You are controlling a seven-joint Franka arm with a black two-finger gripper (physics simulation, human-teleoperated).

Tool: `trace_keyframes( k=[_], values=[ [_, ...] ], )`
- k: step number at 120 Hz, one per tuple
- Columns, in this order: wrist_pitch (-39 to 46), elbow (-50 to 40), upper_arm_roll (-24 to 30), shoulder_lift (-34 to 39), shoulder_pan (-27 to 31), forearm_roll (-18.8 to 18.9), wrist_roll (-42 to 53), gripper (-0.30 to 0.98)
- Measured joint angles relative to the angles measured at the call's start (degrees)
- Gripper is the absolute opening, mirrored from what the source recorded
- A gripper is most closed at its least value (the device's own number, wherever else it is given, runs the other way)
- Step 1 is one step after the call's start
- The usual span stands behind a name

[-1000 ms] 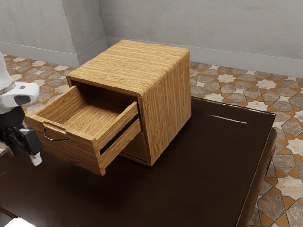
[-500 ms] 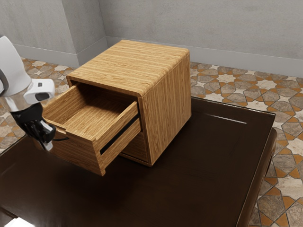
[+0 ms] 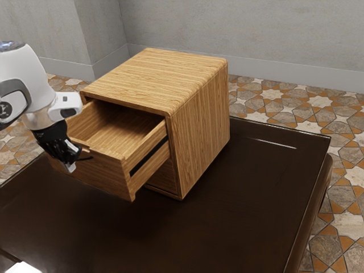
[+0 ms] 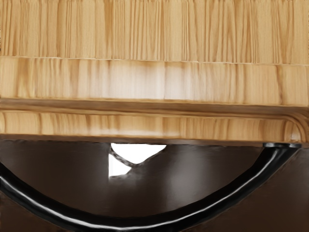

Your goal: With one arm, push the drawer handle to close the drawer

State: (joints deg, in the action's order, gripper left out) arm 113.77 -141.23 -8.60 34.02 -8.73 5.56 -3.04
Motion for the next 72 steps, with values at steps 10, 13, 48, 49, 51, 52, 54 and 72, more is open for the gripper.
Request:
trace_keyframes(
  k=[10,13,48,49,51,52,54,72],
  values=[
    [1.2,1.9,-0.4,-2.3,-0.6,0.1,0.1,-0.1],
    [1.5,2.5,-0.8,-3.3,-1.1,0.1,0.1,-0.1],
    [3.6,9.9,-2.3,-10.8,-2.6,0.1,0.3,-0.1],
    [3.6,10.1,-2.3,-11.1,-2.6,0.1,0.3,-0.1],
    [3.7,10.6,-2.3,-11.7,-2.6,0.1,0.3,-0.1],
    [3.7,10.8,-2.3,-11.9,-2.6,0.1,0.3,-0.1],
    [3.7,11.2,-2.3,-12.5,-2.7,0.1,0.3,-0.1],
    [4.3,14.4,-2.4,-16.7,-2.8,0.2,0.4,-0.1]
  ],
)
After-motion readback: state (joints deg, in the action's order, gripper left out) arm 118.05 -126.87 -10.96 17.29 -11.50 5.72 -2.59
